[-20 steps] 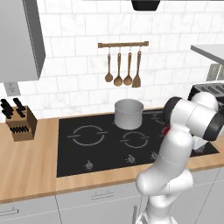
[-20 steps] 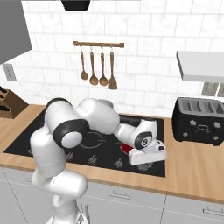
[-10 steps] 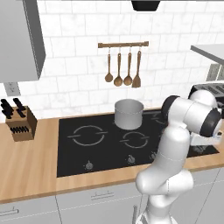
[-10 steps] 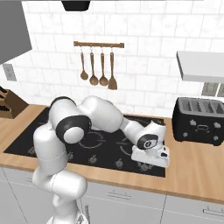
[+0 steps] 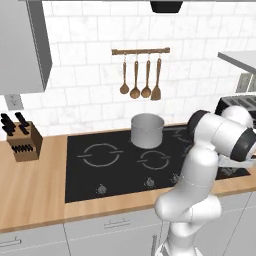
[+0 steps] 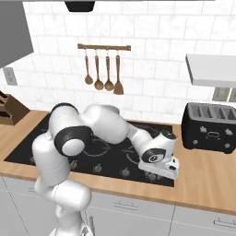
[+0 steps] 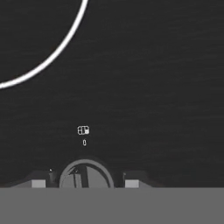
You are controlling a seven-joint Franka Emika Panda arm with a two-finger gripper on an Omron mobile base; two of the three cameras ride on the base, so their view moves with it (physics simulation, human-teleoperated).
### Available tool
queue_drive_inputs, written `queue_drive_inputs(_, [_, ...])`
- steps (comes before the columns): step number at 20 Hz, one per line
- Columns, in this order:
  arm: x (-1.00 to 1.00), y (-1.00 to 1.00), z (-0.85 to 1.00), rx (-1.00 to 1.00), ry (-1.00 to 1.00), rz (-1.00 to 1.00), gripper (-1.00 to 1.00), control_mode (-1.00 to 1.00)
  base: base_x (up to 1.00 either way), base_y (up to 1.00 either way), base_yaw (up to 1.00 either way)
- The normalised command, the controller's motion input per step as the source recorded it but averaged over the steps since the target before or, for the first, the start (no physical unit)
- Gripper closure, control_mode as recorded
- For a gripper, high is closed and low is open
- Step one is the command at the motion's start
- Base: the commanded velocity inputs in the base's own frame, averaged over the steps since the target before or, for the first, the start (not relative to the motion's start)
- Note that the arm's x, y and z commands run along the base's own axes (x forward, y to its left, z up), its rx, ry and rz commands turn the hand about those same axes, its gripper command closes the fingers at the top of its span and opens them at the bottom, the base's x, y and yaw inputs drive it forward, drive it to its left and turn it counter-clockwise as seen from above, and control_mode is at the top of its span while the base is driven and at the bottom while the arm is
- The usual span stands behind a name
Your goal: Turn off the front right burner of the stove.
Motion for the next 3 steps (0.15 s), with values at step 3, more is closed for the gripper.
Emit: queue_drive_inputs(3, [0.0, 0.0, 0.0, 0.0, 0.0, 0.0, 1.0, -1.0, 0.0, 0.0, 0.0])
